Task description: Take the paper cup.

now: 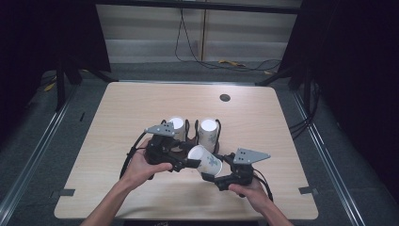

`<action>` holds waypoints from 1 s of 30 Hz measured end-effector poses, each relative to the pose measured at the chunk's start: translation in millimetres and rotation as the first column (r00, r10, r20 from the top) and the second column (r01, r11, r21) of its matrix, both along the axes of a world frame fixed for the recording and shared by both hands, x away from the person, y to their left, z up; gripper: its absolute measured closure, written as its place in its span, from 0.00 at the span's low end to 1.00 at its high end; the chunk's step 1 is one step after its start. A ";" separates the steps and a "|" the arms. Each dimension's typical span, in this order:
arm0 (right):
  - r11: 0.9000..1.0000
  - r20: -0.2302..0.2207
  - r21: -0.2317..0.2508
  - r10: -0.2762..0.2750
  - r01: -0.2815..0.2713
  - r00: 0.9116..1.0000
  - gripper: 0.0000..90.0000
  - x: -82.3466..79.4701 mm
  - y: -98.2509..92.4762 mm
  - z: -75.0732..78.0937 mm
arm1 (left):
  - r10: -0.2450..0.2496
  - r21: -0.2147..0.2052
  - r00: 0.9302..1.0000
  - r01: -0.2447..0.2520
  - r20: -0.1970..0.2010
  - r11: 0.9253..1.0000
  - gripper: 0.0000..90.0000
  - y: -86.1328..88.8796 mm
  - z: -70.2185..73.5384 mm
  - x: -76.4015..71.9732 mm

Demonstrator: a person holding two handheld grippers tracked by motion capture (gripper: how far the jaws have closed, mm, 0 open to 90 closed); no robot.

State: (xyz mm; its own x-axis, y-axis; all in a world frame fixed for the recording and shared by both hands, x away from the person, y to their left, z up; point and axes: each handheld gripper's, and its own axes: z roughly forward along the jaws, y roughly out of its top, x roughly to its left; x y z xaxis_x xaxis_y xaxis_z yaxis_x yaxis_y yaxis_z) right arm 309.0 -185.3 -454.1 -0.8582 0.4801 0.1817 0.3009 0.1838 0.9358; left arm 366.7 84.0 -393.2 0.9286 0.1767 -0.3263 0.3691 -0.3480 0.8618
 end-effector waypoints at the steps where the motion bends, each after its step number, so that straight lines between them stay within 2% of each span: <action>1: 1.000 -0.001 -0.007 0.000 0.000 1.000 0.26 -0.1 0.1 0.2 | -0.006 0.003 1.000 0.006 0.002 1.000 0.23 -0.3 -0.1 0.1; 3: 1.000 -0.004 -0.009 0.003 -0.003 1.000 0.26 0.0 0.2 0.1 | -0.010 0.011 1.000 0.010 0.010 1.000 0.22 -2.2 -0.5 -0.8; 7: 0.999 -0.010 -0.041 0.016 -0.016 1.000 0.26 -1.9 0.0 0.4 | 0.011 0.047 1.000 -0.013 0.029 0.999 0.18 -5.8 -0.1 -2.5; 9: 0.998 -0.014 -0.054 0.017 -0.018 1.000 0.26 -3.7 -0.4 0.7 | 0.012 0.078 0.999 -0.016 0.048 0.997 0.18 -5.6 -1.5 -3.8; 11: 0.998 -0.013 -0.066 0.016 -0.017 1.000 0.27 -4.0 -0.5 1.2 | 0.016 0.081 0.999 -0.019 0.040 0.997 0.18 -3.9 -3.9 -3.5; 13: 0.996 -0.018 -0.085 0.007 -0.008 1.000 0.27 -2.8 -0.4 2.0 | 0.024 0.099 0.998 -0.029 0.058 0.995 0.18 -2.6 -4.7 -2.5; 15: 0.994 -0.021 -0.110 0.009 -0.011 1.000 0.27 0.3 0.4 3.4 | 0.035 0.096 0.998 -0.040 0.061 0.995 0.19 -0.7 -3.6 -2.1; 16: 0.994 -0.027 -0.111 0.004 -0.007 1.000 0.27 1.4 0.4 4.5 | 0.034 0.094 0.998 -0.040 0.061 0.995 0.19 -0.1 -3.6 -2.0; 17: 0.994 -0.029 -0.112 0.004 -0.008 1.000 0.27 2.6 0.7 5.5 | 0.031 0.110 0.997 -0.039 0.075 0.993 0.19 1.0 -3.5 -2.0; 18: 0.989 -0.018 -0.145 0.006 -0.009 1.000 0.27 3.5 2.2 7.1 | 0.032 0.118 0.996 -0.042 0.084 0.992 0.19 1.5 -3.8 -2.2; 20: 0.985 -0.014 -0.169 0.013 -0.016 1.000 0.27 4.3 4.1 8.4 | 0.032 0.130 0.995 -0.044 0.093 0.990 0.19 4.0 -5.2 -2.3; 22: 0.978 -0.032 -0.206 0.020 -0.026 0.999 0.28 6.3 7.2 8.7 | 0.035 0.119 0.996 -0.045 0.086 0.992 0.20 7.0 -8.1 -2.9; 23: 0.972 -0.047 -0.231 0.043 -0.053 0.998 0.28 7.4 9.7 7.8 | 0.030 0.132 0.996 -0.041 0.088 0.990 0.21 7.1 -9.1 -3.0; 24: 0.970 -0.055 -0.234 0.051 -0.063 0.997 0.28 7.8 10.9 6.8 | 0.022 0.154 0.995 -0.037 0.096 0.987 0.21 7.0 -10.4 -3.4; 30: 0.950 -0.074 -0.300 0.066 -0.086 0.995 0.28 8.2 13.0 4.0 | -0.002 0.203 0.994 -0.020 0.108 0.979 0.21 8.7 -18.4 -6.3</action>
State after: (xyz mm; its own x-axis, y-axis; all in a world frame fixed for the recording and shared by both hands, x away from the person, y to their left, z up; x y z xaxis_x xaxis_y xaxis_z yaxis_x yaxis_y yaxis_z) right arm 317.2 -172.3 -450.1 -0.8859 0.4547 0.0923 0.3309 0.4797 0.8126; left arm 360.3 92.7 -411.6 0.9543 0.2373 -0.1818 0.2825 -0.5175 0.8077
